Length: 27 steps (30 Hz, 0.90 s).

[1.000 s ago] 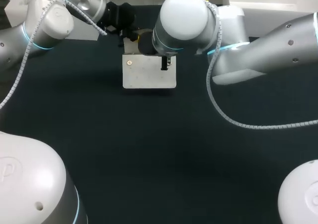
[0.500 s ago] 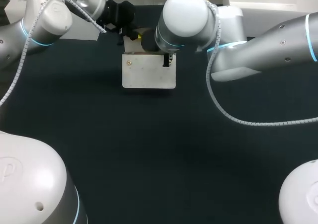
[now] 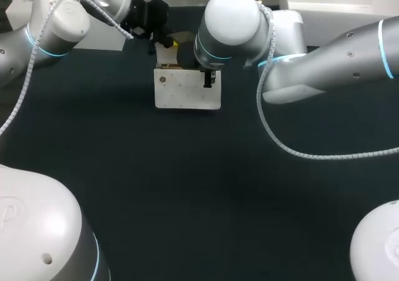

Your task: Pick up the bag, open it, inspect its contents, close it, and place it on the opposite side

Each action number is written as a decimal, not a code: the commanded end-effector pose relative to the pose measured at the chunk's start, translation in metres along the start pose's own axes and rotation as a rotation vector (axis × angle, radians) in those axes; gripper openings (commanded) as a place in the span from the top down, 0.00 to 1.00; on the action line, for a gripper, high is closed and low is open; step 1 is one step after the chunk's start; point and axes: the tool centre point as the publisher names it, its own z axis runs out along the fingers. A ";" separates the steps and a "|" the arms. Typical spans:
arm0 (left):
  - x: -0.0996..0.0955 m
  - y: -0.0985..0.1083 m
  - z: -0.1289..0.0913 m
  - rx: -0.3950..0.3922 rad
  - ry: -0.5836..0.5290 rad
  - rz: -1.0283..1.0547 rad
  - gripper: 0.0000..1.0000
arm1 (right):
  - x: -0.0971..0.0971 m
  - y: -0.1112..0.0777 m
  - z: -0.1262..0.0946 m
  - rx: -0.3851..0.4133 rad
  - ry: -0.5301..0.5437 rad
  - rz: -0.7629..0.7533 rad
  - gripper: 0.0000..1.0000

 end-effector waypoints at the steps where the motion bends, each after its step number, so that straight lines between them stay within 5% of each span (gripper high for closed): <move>1: 0.000 0.001 0.000 0.010 -0.008 -0.008 1.00 | 0.008 -0.001 -0.003 0.007 0.008 -0.003 1.00; 12: -0.002 -0.005 -0.005 0.037 -0.008 -0.020 1.00 | 0.021 -0.004 -0.006 0.017 0.021 -0.002 1.00; 27: 0.008 -0.018 -0.011 0.057 0.002 0.020 1.00 | 0.001 -0.004 0.011 0.055 0.011 -0.023 1.00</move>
